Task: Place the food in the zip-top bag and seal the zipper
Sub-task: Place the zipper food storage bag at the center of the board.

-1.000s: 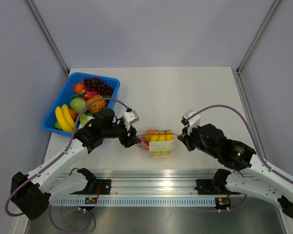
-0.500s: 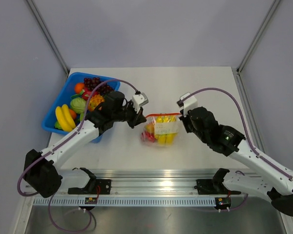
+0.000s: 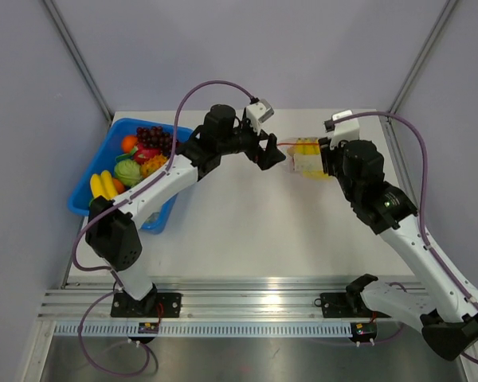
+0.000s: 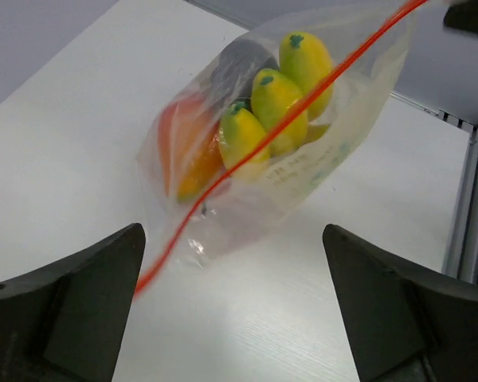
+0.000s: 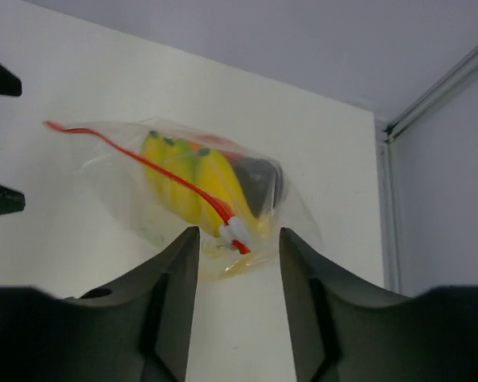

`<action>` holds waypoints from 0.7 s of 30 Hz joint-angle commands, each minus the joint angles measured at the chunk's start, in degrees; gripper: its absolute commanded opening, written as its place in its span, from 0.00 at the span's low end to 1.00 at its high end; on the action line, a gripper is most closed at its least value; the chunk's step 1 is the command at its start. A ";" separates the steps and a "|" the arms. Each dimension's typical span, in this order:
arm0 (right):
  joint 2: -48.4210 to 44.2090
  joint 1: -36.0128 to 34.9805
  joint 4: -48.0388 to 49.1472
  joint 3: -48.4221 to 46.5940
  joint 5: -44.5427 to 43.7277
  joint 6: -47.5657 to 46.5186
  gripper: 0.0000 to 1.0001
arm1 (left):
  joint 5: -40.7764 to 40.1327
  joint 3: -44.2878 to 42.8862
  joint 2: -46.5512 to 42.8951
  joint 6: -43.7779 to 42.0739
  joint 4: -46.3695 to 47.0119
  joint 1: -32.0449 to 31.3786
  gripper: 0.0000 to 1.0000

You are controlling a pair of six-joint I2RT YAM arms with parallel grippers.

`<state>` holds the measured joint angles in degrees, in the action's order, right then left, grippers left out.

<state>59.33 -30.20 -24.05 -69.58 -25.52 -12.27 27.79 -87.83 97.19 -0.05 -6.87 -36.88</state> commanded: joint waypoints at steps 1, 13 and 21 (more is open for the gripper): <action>-5.70 0.05 -0.99 7.23 2.74 2.68 0.53 | -1.77 0.02 -1.03 1.82 3.71 -0.73 0.99; -8.10 0.05 -11.80 7.73 -4.10 19.64 0.99 | -18.90 18.98 -25.60 -0.48 2.04 -0.73 0.99; 3.85 0.05 -22.87 -3.10 2.48 33.44 0.99 | -31.47 31.22 -43.56 7.43 -4.37 -0.65 0.99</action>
<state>60.36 -30.22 -42.35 -68.42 -26.22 14.11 4.27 -59.61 57.34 3.40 -8.34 -37.56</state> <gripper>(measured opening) 0.993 0.988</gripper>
